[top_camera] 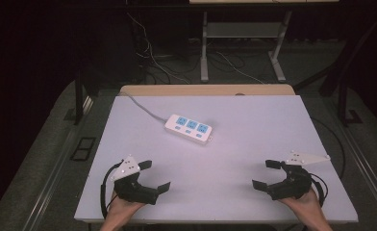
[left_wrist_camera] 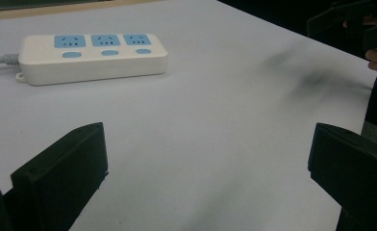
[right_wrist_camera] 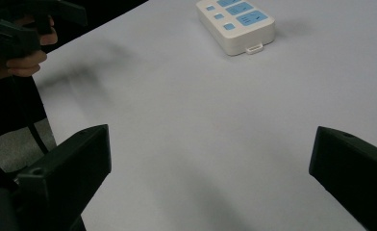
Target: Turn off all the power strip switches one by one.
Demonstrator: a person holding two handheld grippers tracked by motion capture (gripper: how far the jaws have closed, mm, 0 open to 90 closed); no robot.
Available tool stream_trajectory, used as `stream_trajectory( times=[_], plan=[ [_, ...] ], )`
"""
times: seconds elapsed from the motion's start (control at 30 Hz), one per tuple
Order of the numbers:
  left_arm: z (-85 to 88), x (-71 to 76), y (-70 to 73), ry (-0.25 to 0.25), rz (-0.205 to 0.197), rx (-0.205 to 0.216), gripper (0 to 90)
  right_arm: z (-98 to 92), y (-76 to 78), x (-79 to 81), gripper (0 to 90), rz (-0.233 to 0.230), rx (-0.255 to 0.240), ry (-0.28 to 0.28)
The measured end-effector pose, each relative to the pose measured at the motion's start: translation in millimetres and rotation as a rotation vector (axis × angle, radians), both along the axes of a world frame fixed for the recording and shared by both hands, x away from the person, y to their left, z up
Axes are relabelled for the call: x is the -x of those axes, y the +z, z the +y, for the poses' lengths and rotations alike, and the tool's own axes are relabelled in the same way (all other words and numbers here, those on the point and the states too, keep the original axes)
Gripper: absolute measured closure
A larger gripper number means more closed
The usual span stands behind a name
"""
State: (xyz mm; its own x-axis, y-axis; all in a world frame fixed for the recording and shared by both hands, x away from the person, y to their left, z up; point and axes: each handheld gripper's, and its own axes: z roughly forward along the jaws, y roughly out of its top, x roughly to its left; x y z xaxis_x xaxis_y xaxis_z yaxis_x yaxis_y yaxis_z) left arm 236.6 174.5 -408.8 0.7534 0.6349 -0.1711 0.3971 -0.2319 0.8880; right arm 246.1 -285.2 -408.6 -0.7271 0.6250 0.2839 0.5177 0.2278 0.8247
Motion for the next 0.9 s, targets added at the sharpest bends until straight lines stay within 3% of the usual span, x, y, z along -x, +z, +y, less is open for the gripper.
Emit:
stream_trajectory(
  times=[0.57,0.9],
  plan=[
    [0.9,-1.7,0.6,-0.002,0.031,0.01,0.0,1.7,-3.3,1.6,0.7,0.01,0.021,0.028],
    [-0.5,-4.0,4.9,-0.012,0.044,-0.02,0.0,0.7,-3.2,1.8,0.8,0.014,0.02,0.024]
  ],
)
